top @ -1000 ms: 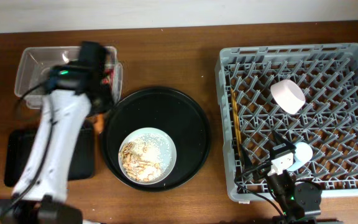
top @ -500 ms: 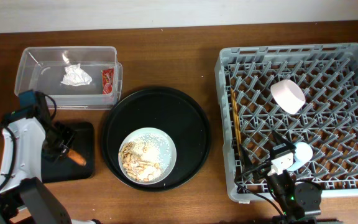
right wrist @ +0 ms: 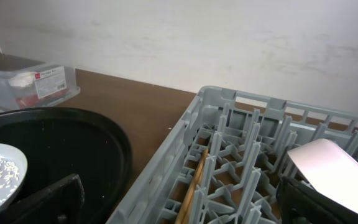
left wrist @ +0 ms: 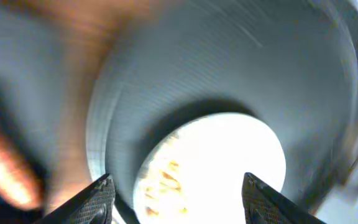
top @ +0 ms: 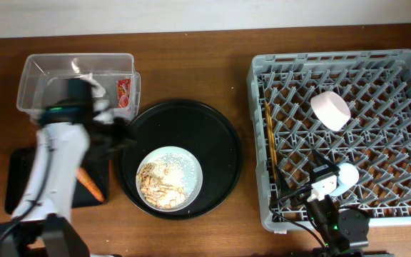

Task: Sort waste into correct bins and load items into the dishwasher rack
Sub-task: 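Grasp the white plate's rim with the left gripper and lift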

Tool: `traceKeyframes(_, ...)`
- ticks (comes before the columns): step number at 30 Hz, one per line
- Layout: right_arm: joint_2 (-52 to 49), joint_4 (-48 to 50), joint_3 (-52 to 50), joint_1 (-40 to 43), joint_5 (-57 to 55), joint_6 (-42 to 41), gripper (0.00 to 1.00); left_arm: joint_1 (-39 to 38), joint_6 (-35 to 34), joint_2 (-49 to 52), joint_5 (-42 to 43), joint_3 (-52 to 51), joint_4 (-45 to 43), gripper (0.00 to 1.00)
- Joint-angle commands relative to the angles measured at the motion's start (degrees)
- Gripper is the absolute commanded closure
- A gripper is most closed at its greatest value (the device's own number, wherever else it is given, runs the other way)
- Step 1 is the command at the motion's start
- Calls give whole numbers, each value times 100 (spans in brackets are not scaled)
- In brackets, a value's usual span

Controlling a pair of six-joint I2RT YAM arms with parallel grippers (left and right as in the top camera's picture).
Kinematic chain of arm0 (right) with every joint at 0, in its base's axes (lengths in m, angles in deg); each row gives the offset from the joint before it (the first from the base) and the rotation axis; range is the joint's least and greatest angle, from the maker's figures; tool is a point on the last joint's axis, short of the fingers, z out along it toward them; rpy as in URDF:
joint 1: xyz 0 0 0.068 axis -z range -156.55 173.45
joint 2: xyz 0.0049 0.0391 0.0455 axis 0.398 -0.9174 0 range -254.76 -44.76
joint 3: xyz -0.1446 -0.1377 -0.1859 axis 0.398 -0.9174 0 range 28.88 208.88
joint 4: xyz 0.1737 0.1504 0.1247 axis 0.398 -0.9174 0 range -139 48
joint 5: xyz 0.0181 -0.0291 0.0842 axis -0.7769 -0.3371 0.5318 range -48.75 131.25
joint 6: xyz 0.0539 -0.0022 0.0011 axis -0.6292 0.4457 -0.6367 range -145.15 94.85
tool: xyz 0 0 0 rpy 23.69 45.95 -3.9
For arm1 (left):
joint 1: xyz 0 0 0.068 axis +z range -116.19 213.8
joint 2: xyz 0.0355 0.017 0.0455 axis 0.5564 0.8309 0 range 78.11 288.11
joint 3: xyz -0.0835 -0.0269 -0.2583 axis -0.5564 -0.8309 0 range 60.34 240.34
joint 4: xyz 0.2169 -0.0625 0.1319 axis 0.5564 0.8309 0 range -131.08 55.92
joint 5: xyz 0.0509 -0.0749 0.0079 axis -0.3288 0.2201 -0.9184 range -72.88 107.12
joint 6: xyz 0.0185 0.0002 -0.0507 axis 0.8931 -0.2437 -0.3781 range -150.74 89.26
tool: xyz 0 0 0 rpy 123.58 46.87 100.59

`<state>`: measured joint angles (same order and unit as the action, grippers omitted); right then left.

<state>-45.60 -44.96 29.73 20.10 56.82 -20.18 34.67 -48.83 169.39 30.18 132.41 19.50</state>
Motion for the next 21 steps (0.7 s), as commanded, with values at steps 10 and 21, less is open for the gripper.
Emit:
traceKeyframes(10, 52, 0, -52, 39, 48, 17, 2, -3928, 114, 435, -1266, -247, -50, 47)
traceKeyframes(21, 52, 0, -52, 39, 48, 15, 2, -4527, 103, 1589, -1224, -468, -227, 78)
